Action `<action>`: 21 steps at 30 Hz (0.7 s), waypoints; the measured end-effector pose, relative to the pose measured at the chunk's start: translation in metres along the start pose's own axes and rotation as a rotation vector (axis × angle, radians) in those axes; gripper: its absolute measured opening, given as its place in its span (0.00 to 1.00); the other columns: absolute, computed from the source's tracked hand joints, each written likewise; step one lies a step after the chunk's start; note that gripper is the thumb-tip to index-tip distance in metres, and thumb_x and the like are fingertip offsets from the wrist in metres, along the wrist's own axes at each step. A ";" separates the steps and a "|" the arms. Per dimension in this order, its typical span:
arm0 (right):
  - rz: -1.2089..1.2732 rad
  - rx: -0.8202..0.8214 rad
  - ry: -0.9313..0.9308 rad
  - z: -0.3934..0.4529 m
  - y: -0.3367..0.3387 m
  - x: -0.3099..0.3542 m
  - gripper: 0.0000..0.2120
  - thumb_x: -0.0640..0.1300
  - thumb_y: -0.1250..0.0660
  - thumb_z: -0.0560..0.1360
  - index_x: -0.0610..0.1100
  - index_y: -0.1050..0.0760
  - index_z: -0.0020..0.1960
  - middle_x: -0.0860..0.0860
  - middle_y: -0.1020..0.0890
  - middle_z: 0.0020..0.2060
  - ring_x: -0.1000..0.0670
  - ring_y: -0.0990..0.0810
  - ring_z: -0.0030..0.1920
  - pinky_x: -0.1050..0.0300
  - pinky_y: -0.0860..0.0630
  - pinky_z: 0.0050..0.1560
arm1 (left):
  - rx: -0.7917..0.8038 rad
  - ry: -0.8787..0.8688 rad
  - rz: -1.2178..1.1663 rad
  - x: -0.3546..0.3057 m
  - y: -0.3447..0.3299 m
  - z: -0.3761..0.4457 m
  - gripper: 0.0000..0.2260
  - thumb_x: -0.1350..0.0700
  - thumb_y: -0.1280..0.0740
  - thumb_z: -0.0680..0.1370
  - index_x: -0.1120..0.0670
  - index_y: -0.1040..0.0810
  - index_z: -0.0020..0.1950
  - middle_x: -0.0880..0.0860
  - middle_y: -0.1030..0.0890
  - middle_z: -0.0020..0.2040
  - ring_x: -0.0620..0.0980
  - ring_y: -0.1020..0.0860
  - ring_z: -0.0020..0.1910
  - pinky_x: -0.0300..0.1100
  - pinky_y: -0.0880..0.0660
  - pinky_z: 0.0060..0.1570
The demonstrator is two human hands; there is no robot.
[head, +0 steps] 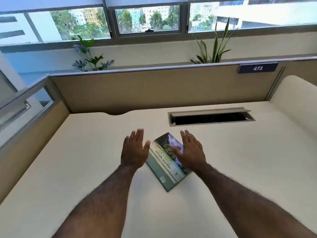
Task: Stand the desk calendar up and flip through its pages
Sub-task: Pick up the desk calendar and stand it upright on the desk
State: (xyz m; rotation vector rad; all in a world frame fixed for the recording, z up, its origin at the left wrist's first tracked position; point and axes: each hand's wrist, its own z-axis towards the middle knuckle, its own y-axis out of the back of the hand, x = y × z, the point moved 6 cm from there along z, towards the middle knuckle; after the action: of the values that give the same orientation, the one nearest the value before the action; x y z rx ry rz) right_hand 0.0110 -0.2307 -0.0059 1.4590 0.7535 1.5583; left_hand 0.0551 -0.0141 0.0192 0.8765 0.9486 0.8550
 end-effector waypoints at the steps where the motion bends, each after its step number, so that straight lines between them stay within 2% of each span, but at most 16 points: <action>1: 0.006 0.024 -0.027 -0.004 -0.007 -0.005 0.38 0.66 0.47 0.77 0.48 0.52 0.79 0.48 0.48 0.80 0.47 0.48 0.79 0.46 0.48 0.76 | 0.058 0.036 -0.021 0.003 -0.008 -0.004 0.27 0.42 0.50 0.78 0.52 0.46 0.74 0.53 0.39 0.75 0.54 0.43 0.75 0.53 0.45 0.74; 7: -0.028 0.121 -0.155 -0.026 -0.046 -0.035 0.37 0.60 0.41 0.75 0.45 0.47 0.78 0.45 0.45 0.79 0.44 0.45 0.78 0.46 0.41 0.74 | 0.269 0.090 -0.033 0.014 -0.058 -0.028 0.27 0.45 0.45 0.78 0.55 0.46 0.74 0.55 0.40 0.76 0.54 0.43 0.75 0.52 0.46 0.73; 13: -0.055 0.149 -0.209 -0.041 -0.058 -0.044 0.28 0.55 0.39 0.74 0.41 0.33 0.69 0.38 0.38 0.76 0.39 0.38 0.74 0.47 0.38 0.72 | 0.414 0.096 -0.054 0.021 -0.086 -0.033 0.26 0.49 0.39 0.77 0.58 0.39 0.72 0.59 0.38 0.74 0.56 0.39 0.73 0.49 0.39 0.71; 15: -0.039 0.123 -0.212 -0.044 -0.056 -0.044 0.27 0.55 0.37 0.74 0.40 0.31 0.68 0.38 0.38 0.76 0.39 0.38 0.74 0.48 0.37 0.71 | 0.429 0.107 -0.075 0.024 -0.090 -0.031 0.27 0.50 0.37 0.76 0.58 0.38 0.71 0.59 0.39 0.75 0.56 0.40 0.73 0.49 0.39 0.71; 18: 0.021 0.014 -0.312 -0.053 -0.048 -0.045 0.33 0.56 0.33 0.73 0.41 0.36 0.72 0.40 0.38 0.75 0.39 0.38 0.73 0.47 0.35 0.68 | 0.399 0.102 -0.082 0.029 -0.093 -0.024 0.26 0.51 0.36 0.74 0.59 0.35 0.69 0.60 0.37 0.73 0.57 0.38 0.72 0.50 0.38 0.70; 21: 0.201 -0.119 -0.477 -0.064 -0.042 -0.046 0.35 0.53 0.28 0.71 0.38 0.36 0.70 0.38 0.31 0.66 0.38 0.32 0.65 0.46 0.31 0.64 | 0.372 0.125 -0.090 0.034 -0.096 -0.014 0.27 0.51 0.35 0.73 0.59 0.36 0.70 0.61 0.36 0.73 0.57 0.39 0.73 0.50 0.40 0.72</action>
State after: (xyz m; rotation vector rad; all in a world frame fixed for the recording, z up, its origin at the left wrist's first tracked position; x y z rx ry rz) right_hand -0.0461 -0.2442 -0.0734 1.7646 0.2368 1.2929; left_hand 0.0743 -0.0182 -0.0817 1.0970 1.2730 0.6718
